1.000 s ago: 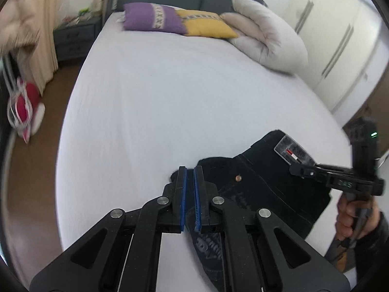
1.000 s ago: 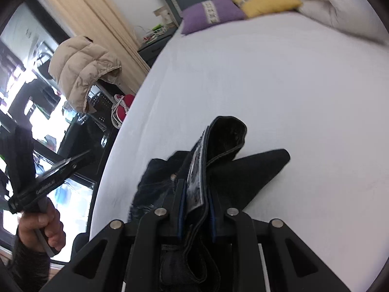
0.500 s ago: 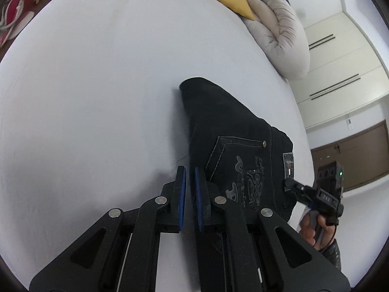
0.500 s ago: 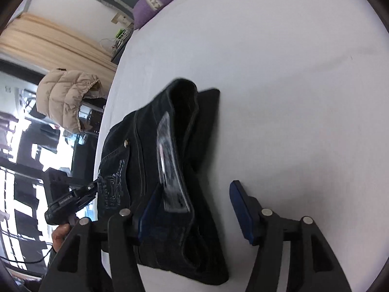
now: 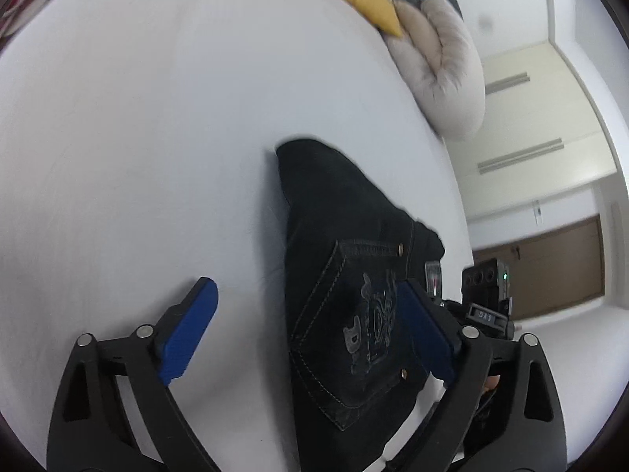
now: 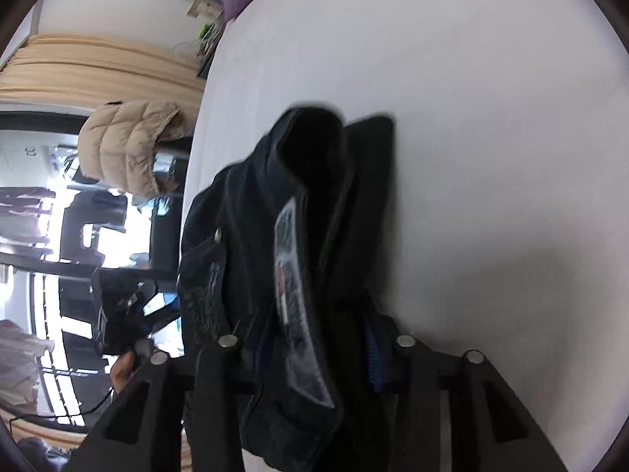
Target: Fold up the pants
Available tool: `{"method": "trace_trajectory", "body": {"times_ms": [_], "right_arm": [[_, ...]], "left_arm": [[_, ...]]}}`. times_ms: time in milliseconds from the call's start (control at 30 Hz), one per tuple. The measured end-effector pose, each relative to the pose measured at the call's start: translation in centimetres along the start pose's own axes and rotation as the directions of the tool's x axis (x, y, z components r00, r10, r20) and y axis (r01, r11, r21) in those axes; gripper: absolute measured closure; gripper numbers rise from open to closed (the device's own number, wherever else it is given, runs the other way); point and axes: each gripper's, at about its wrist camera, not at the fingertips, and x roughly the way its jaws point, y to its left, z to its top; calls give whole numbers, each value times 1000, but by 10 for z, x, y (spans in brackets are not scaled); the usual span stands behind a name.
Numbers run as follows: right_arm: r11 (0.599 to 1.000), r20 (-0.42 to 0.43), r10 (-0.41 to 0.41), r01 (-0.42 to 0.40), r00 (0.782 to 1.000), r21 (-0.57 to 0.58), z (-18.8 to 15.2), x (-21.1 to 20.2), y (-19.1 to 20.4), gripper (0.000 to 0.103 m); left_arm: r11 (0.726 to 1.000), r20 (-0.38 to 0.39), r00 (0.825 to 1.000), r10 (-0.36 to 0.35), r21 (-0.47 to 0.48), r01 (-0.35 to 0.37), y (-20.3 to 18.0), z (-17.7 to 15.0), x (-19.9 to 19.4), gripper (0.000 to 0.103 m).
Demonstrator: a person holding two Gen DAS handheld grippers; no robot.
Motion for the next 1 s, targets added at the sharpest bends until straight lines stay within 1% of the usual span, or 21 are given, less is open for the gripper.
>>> {"method": "trace_trajectory", "body": {"times_ms": [67,100,167,200,233,267,300,333,367,433,533,667,767,833,900,967,1000], "right_arm": [[1000,2,14,-14,1000,12,-1,2,-2,62],[999,2,30,-30,1000,26,1,3,-4,62],[998,1,52,-52,999,39,2,5,-6,63],[997,0,61,-61,998,39,2,5,-5,66],[997,2,64,-64,998,39,1,5,-6,69],[997,6,62,-63,998,36,0,5,-4,70],[998,13,51,-51,999,27,-1,5,-2,73],[999,21,34,-34,999,16,-3,3,0,75],[1000,32,12,-12,999,0,-4,2,5,77],[999,58,-27,29,998,-44,-8,-2,17,80],[996,91,-38,45,995,-79,-10,-11,32,82],[990,141,-3,23,990,-136,0,-22,55,82],[985,174,38,-8,984,-173,25,-22,76,82],[981,186,55,-18,981,-196,46,-14,92,82],[979,173,63,-27,983,-204,66,2,101,82],[982,147,62,-34,987,-188,80,21,98,81],[987,126,49,-28,991,-160,89,38,89,79]], "left_arm": [[1000,-51,999,-7,21,8,-6,1,13,9],[999,-73,997,6,50,-2,-13,3,23,9],[998,-78,997,12,55,-8,-20,7,32,10],[999,-80,997,-6,38,9,-21,10,38,11],[999,-86,996,-16,29,19,-23,12,42,25],[999,-103,994,-25,25,27,-26,13,49,61],[1000,-135,991,-9,27,12,-28,13,57,69],[999,-133,991,20,48,-14,-34,12,61,72],[997,-126,991,34,73,-25,-39,11,62,78],[997,-105,994,13,73,-5,-44,12,59,81],[997,-75,997,-9,82,15,-52,19,43,82],[986,-11,1000,2,169,0,-78,45,15,82],[977,38,999,-1,211,-7,-86,76,-6,82],[975,71,997,11,221,-26,-80,99,-21,82],[979,91,996,17,201,-35,-66,117,-25,81],[987,84,996,21,160,-35,-42,133,-21,80],[990,74,997,32,136,-42,-27,138,-16,79]]}}
